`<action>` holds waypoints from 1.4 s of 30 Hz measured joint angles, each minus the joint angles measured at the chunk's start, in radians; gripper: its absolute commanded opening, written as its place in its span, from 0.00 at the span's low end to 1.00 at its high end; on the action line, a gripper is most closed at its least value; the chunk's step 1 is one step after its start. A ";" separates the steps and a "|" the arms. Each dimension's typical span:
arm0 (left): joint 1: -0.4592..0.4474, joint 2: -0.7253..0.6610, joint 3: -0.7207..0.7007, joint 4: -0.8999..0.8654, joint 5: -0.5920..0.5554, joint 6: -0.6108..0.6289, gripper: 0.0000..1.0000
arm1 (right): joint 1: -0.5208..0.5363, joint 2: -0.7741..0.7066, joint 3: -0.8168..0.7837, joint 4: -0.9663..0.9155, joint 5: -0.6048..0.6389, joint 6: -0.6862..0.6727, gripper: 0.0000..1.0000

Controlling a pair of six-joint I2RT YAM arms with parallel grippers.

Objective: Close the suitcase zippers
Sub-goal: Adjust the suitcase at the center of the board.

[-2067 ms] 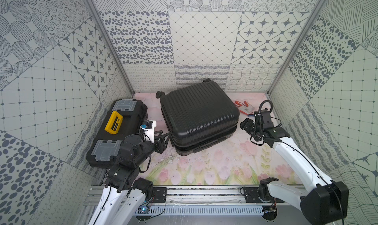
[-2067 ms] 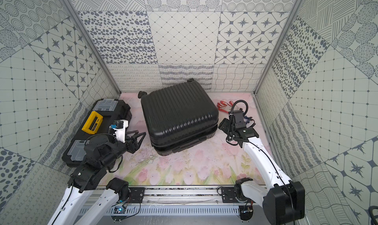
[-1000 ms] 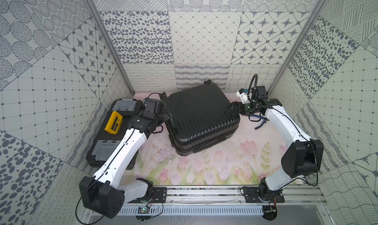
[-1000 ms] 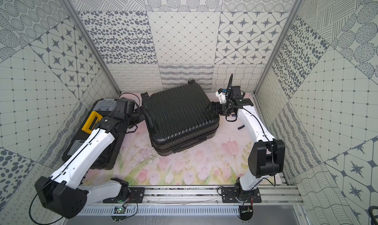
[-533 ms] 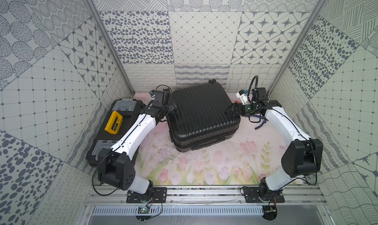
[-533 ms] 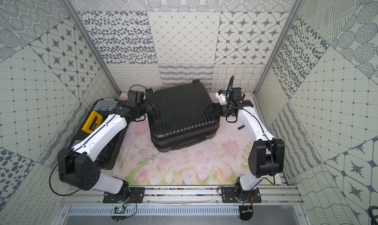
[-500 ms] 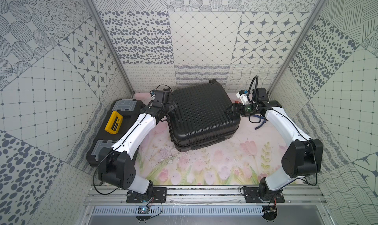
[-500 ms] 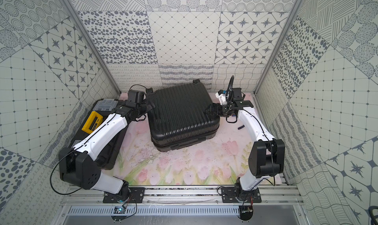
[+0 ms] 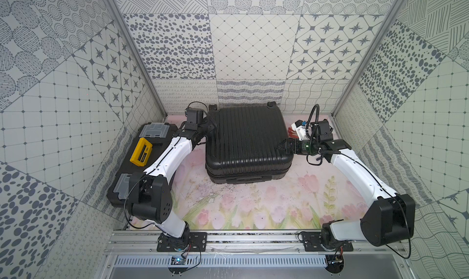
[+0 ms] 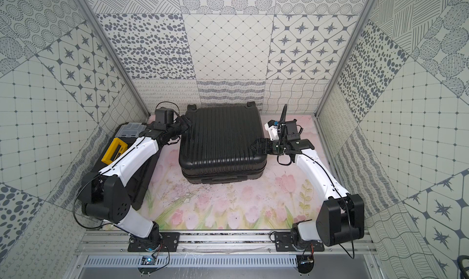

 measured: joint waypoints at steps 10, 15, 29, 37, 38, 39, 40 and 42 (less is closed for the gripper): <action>0.034 0.095 0.084 0.027 0.117 0.073 0.79 | 0.173 -0.136 -0.077 -0.042 0.134 0.174 0.98; 0.048 0.164 0.162 0.027 0.165 0.119 0.81 | 0.201 -0.165 -0.074 -0.095 0.174 0.171 0.98; 0.055 -0.003 0.238 -0.357 0.026 0.190 0.87 | -0.099 -0.038 0.291 -0.194 0.047 -0.011 0.98; -0.051 -0.293 0.012 -0.509 -0.047 -0.008 0.90 | -0.103 0.296 0.568 -0.158 -0.040 -0.106 0.98; -0.068 -0.322 -0.008 -0.528 -0.055 -0.039 0.91 | -0.103 0.340 0.609 -0.156 -0.048 -0.116 0.98; -0.085 -0.348 -0.025 -0.549 -0.066 -0.067 0.91 | -0.103 0.384 0.649 -0.154 -0.057 -0.124 0.98; -0.099 -0.369 -0.040 -0.564 -0.074 -0.093 0.92 | -0.101 0.418 0.679 -0.148 -0.063 -0.129 0.98; -0.137 -0.415 -0.078 -0.595 -0.092 -0.154 0.93 | -0.096 0.488 0.740 -0.144 -0.066 -0.140 0.98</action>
